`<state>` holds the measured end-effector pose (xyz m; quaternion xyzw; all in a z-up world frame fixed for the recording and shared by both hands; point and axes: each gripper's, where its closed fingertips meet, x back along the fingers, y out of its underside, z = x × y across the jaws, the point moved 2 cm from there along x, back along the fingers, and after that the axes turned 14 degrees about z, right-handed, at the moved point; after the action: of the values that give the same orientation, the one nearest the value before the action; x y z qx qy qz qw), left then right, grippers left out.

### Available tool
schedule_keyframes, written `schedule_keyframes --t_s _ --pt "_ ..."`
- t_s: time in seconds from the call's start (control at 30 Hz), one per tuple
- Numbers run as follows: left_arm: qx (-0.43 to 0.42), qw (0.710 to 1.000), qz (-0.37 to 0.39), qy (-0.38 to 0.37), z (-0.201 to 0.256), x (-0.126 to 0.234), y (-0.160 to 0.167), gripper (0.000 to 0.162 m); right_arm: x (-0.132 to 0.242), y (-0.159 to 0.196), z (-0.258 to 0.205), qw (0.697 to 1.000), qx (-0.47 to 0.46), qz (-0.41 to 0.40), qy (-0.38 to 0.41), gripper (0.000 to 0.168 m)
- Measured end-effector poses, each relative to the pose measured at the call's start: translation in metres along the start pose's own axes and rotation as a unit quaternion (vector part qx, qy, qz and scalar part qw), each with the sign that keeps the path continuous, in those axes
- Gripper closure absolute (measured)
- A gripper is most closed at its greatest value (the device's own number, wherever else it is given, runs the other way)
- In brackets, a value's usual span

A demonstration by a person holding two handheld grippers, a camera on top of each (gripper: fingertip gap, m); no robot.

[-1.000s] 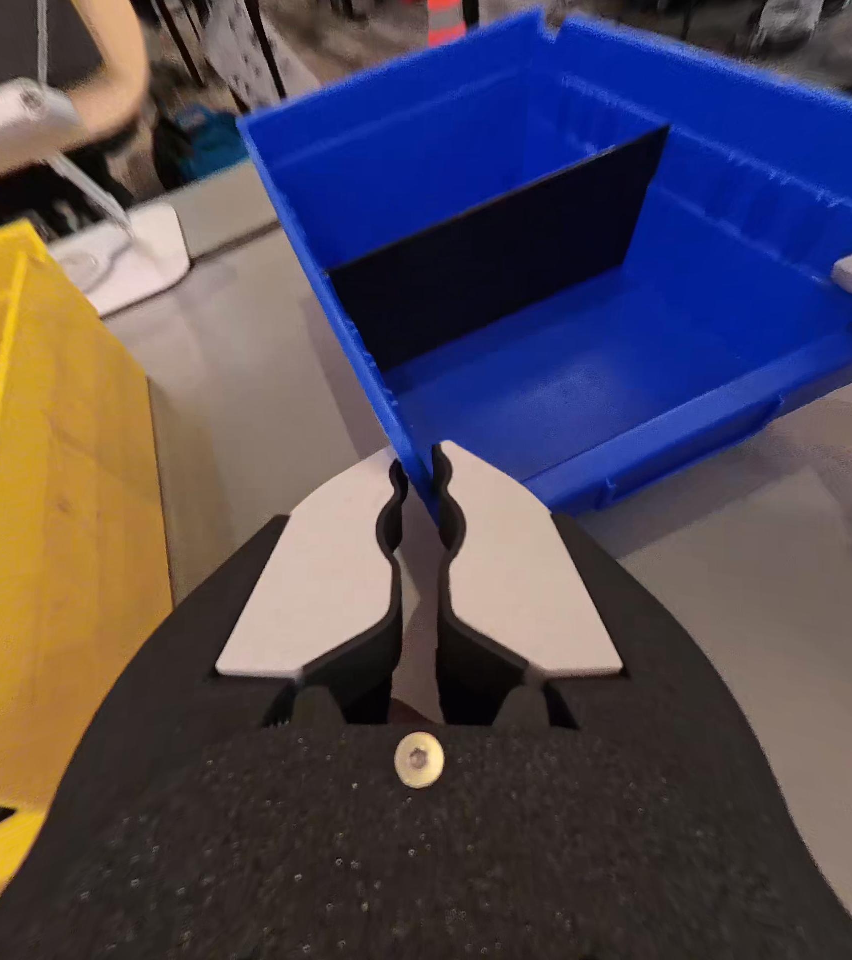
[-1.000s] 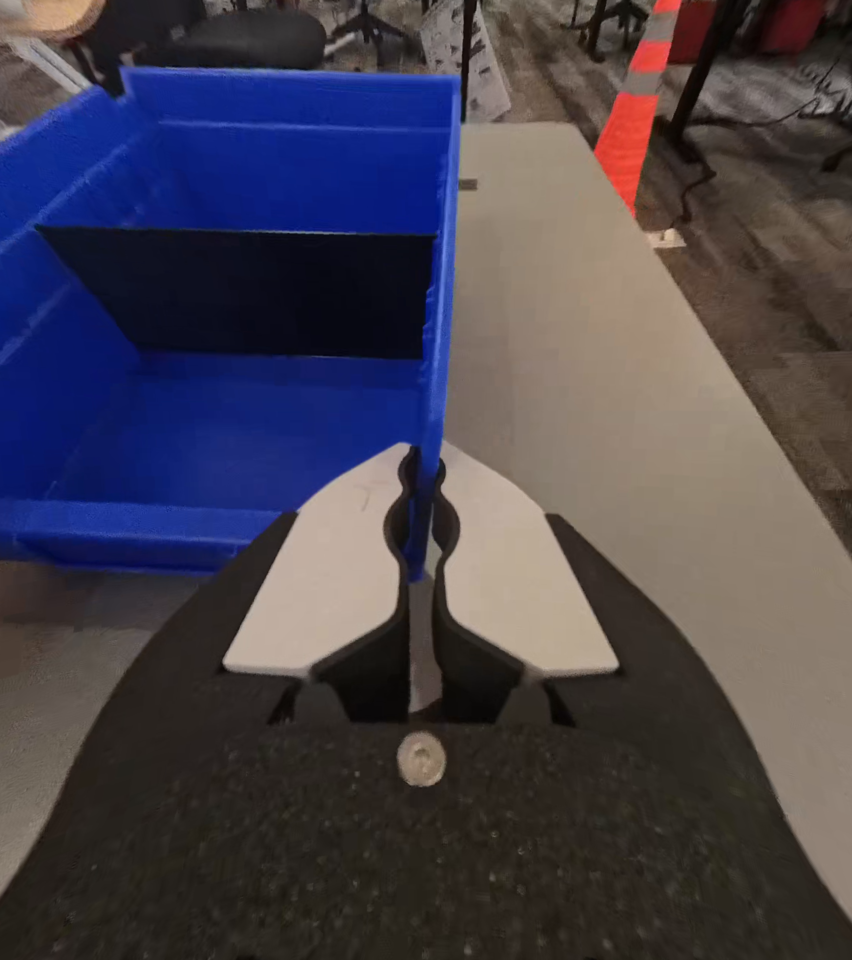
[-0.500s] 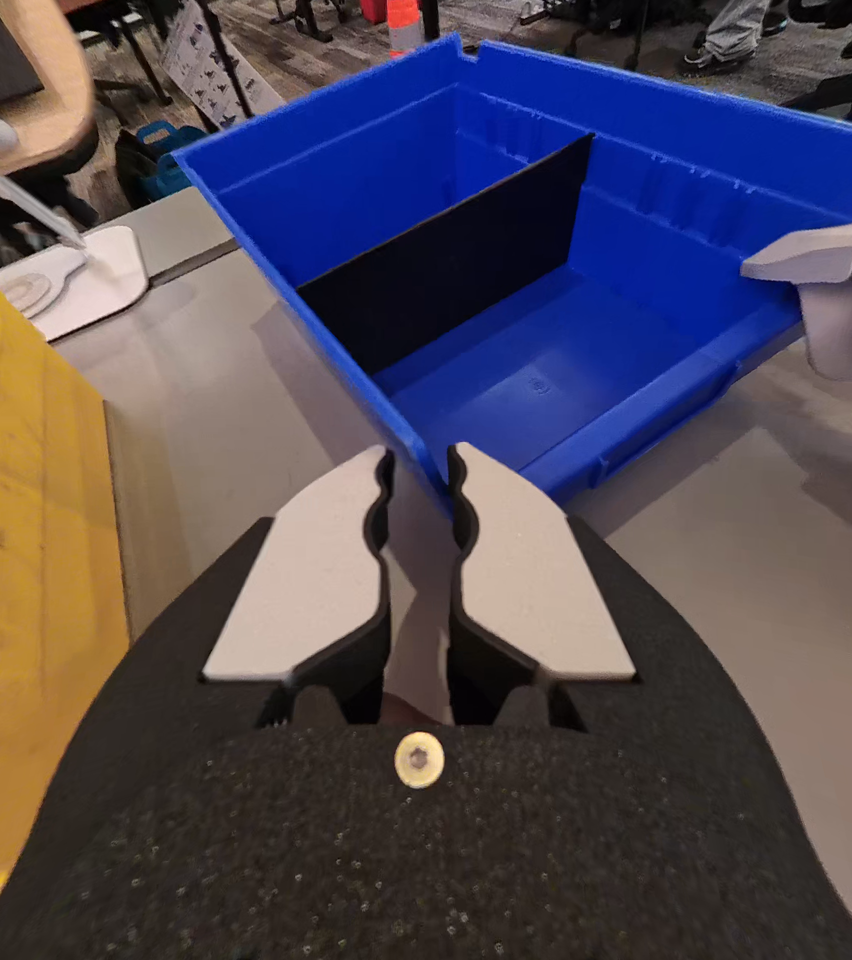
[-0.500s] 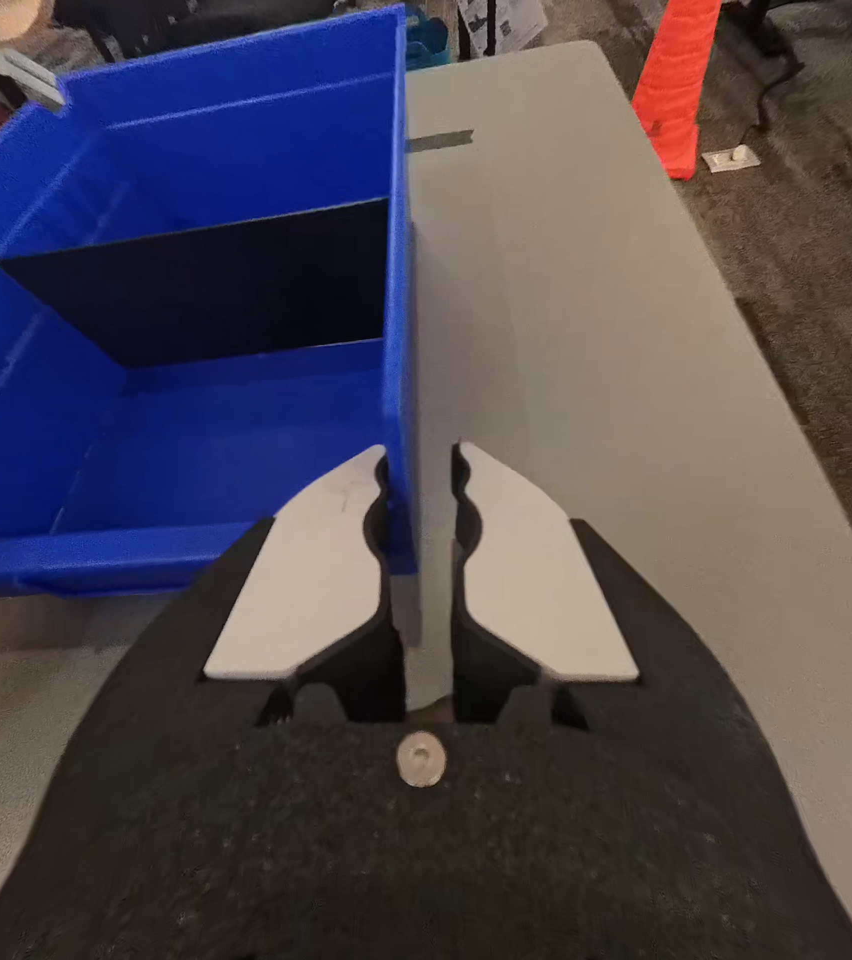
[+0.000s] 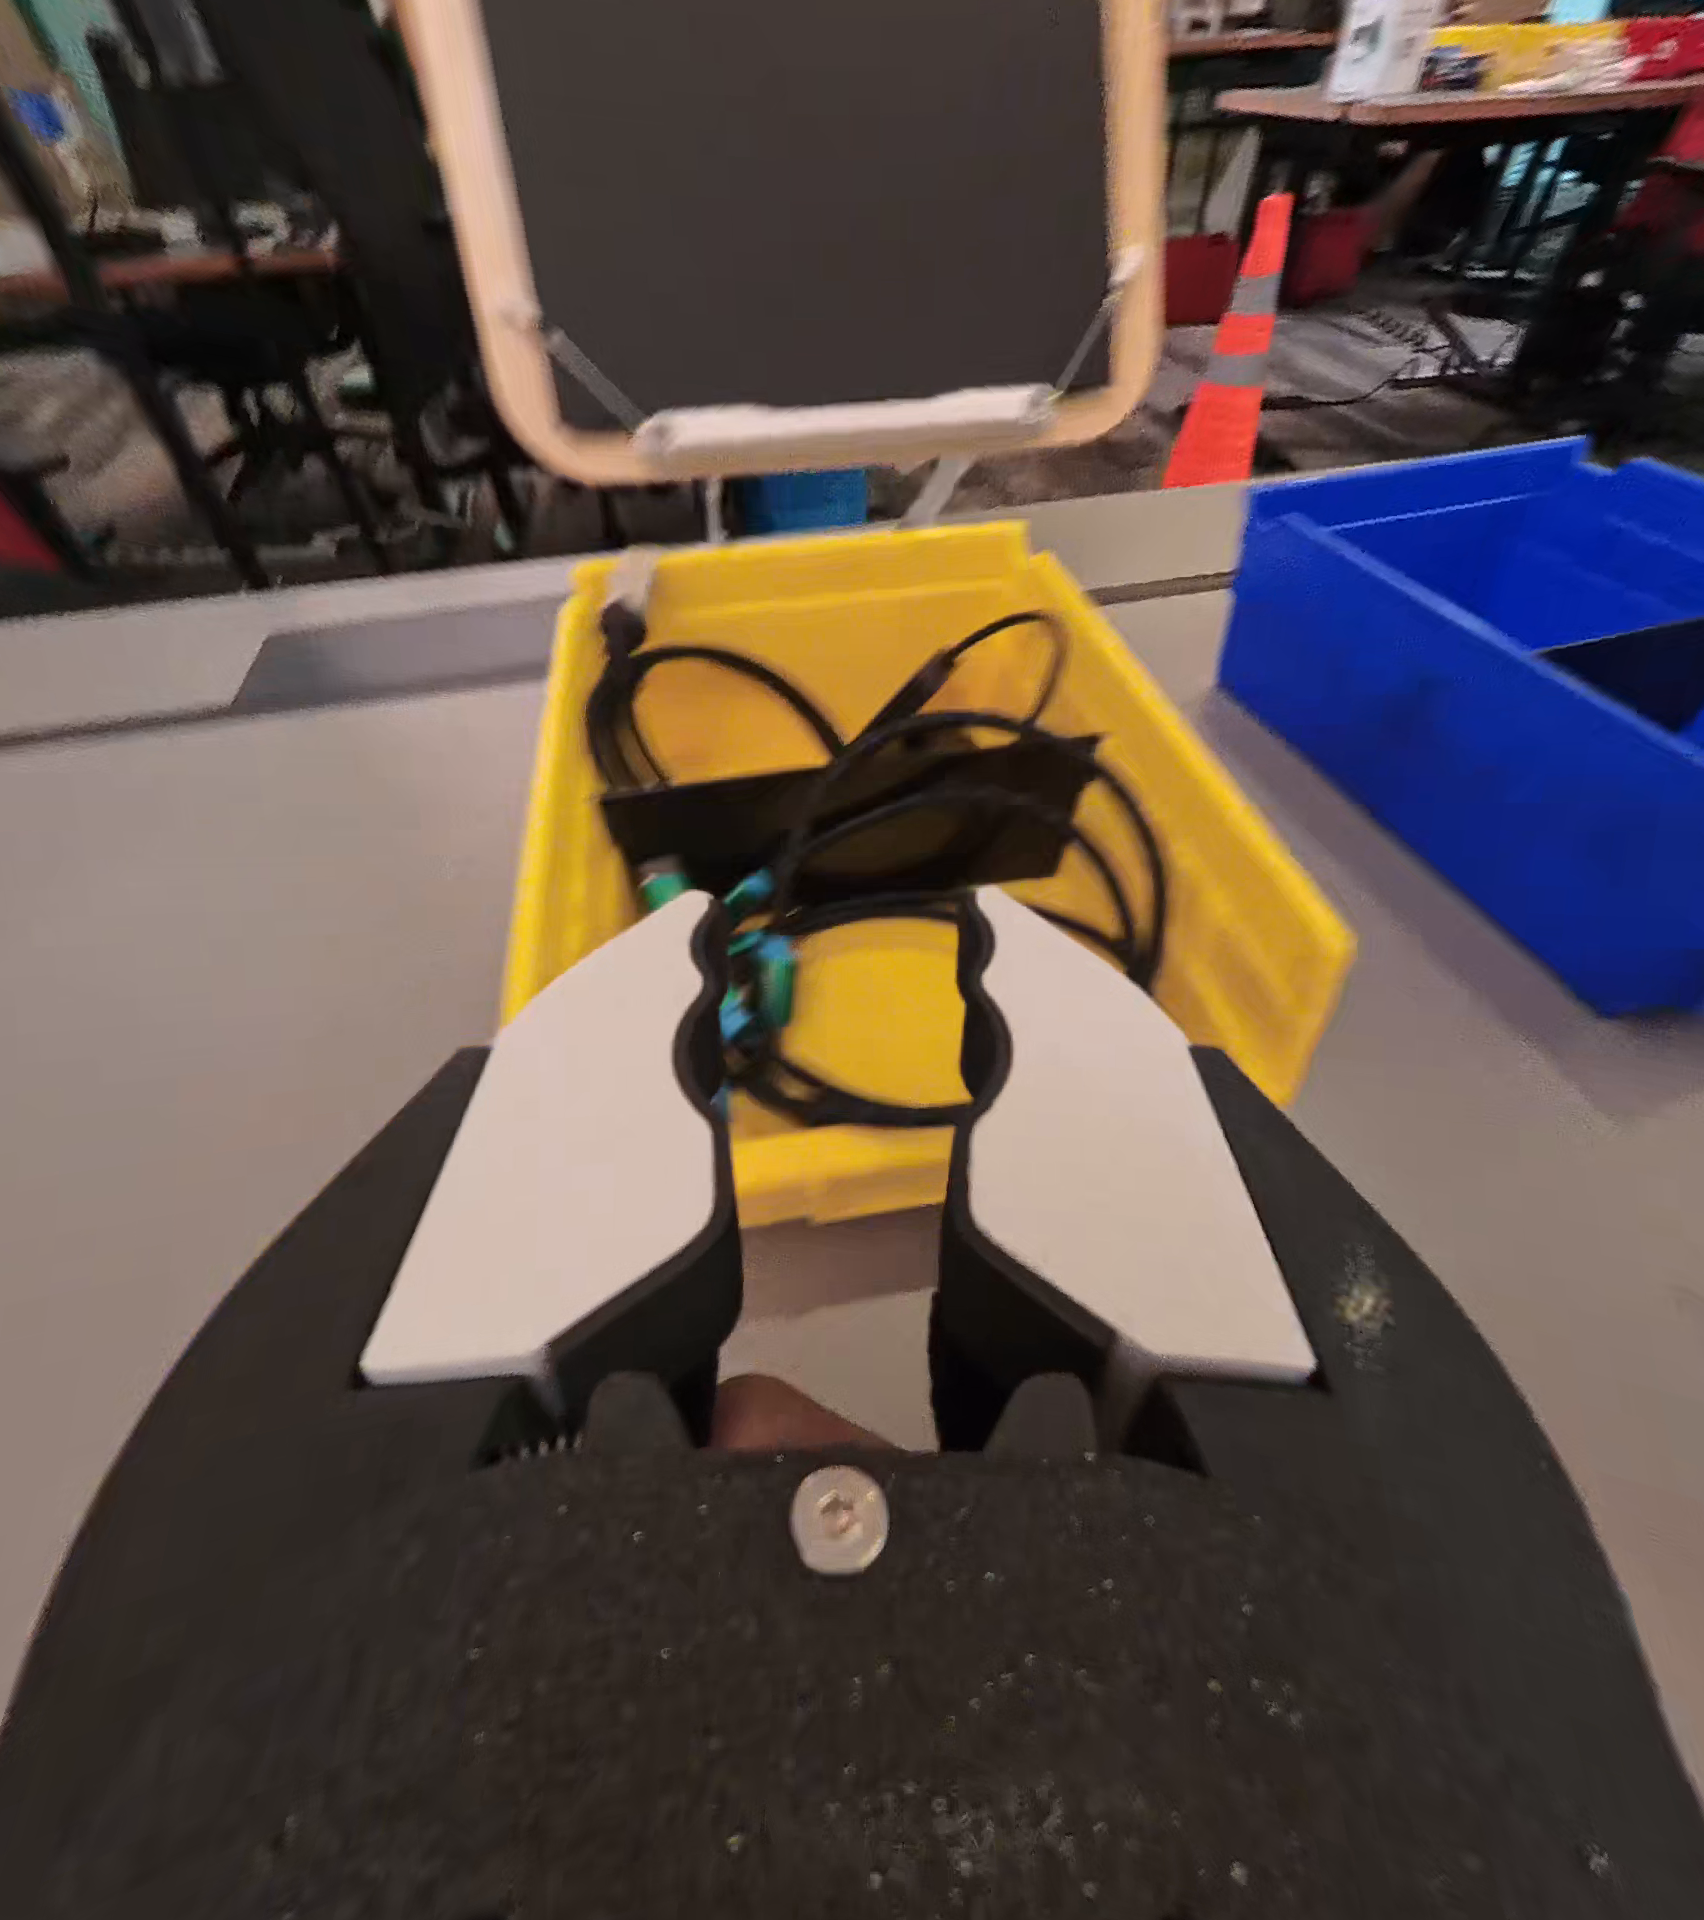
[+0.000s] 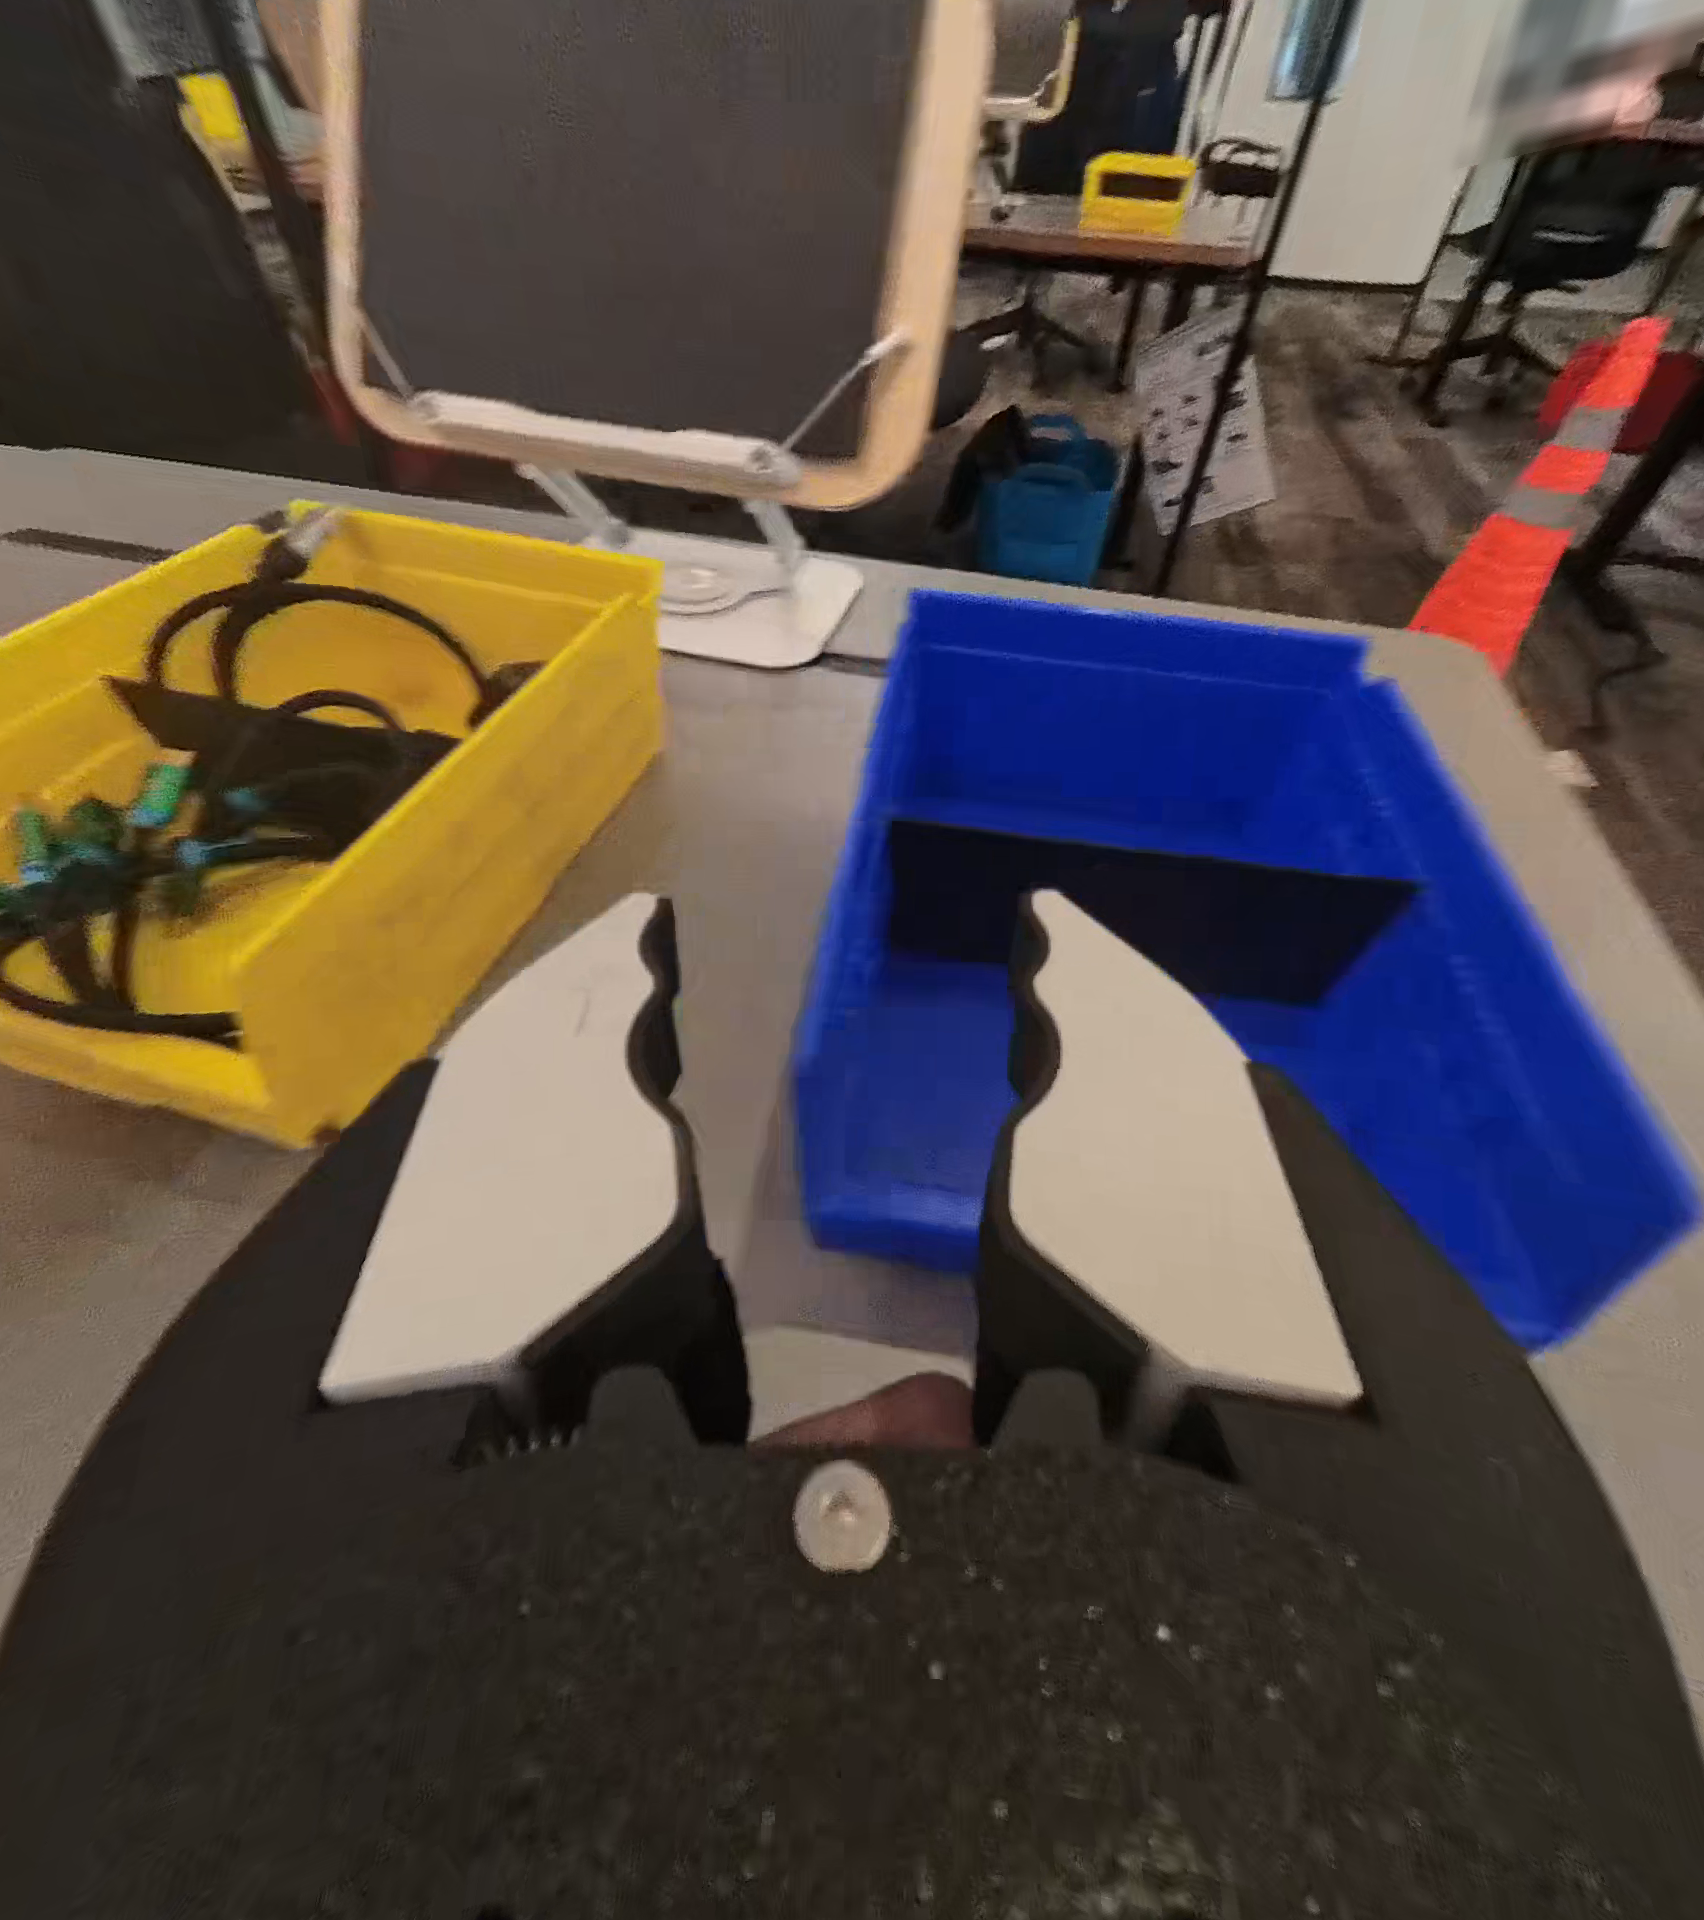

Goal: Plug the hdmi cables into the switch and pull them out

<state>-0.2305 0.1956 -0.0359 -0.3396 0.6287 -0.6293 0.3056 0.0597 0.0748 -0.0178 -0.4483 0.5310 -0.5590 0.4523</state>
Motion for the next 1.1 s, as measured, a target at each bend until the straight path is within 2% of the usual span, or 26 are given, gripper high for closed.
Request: schedule_keyframes --t_s 0.1,0.17,0.27,0.37,0.4,0.43,0.47,0.5,0.53,0.57,0.7,0.87,1.0,1.1 --pt "0.012 0.999 -0.042 -0.028 -0.045 0.005 0.028 0.119 -0.006 0.015 -0.088 0.994 -0.084 -0.004 -0.067 0.109" --pt "0.021 0.997 -0.065 -0.025 -0.057 0.001 0.044 0.116 -0.016 0.030 -0.130 0.991 -0.111 -0.012 -0.079 0.110" --pt "0.015 0.996 -0.087 -0.016 -0.063 -0.013 0.060 0.112 -0.037 0.055 -0.154 0.993 -0.101 -0.046 -0.037 0.118" --pt "-0.002 0.994 -0.104 -0.031 -0.070 -0.031 0.074 0.113 -0.055 0.075 -0.167 0.992 -0.099 -0.079 -0.012 0.119" --pt "-0.001 0.993 -0.115 -0.033 -0.071 -0.037 0.079 0.117 -0.061 0.087 -0.165 0.991 -0.081 -0.103 0.014 0.120" --pt "-0.001 0.991 -0.129 -0.022 -0.070 -0.042 0.085 0.142 -0.066 0.097 -0.161 0.989 -0.066 -0.124 0.042 0.132" --pt "0.002 0.990 -0.141 -0.006 -0.068 -0.045 0.088 0.158 -0.071 0.103 -0.163 0.988 -0.069 -0.129 0.041 0.148" --pt "0.004 0.989 -0.147 0.001 -0.066 -0.045 0.088 0.158 -0.076 0.102 -0.164 0.988 -0.077 -0.121 0.048 0.161" --pt "0.001 0.989 -0.149 0.006 -0.065 -0.045 0.088 0.158 -0.078 0.103 -0.161 0.989 -0.062 -0.116 0.073 0.165" --pt "-0.012 0.989 -0.148 0.002 -0.066 -0.043 0.088 0.158 -0.079 0.102 -0.161 0.989 -0.041 -0.115 0.089 0.166" --pt "-0.053 0.991 -0.121 0.000 -0.089 -0.033 0.070 0.158 -0.081 0.091 -0.182 0.989 -0.067 -0.096 0.092 0.166" --pt "-0.036 0.992 -0.112 -0.050 -0.151 -0.013 0.057 0.158 -0.097 0.059 -0.240 0.996 -0.036 -0.054 0.062 0.166" --pt "-0.052 0.992 -0.099 -0.067 -0.206 0.001 0.047 0.158 -0.118 0.058 -0.296 0.996 -0.063 -0.060 0.034 0.166" --pt "-0.045 0.991 -0.105 -0.074 -0.250 0.007 0.061 0.157 -0.129 0.065 -0.338 0.995 -0.073 -0.062 0.015 0.165"
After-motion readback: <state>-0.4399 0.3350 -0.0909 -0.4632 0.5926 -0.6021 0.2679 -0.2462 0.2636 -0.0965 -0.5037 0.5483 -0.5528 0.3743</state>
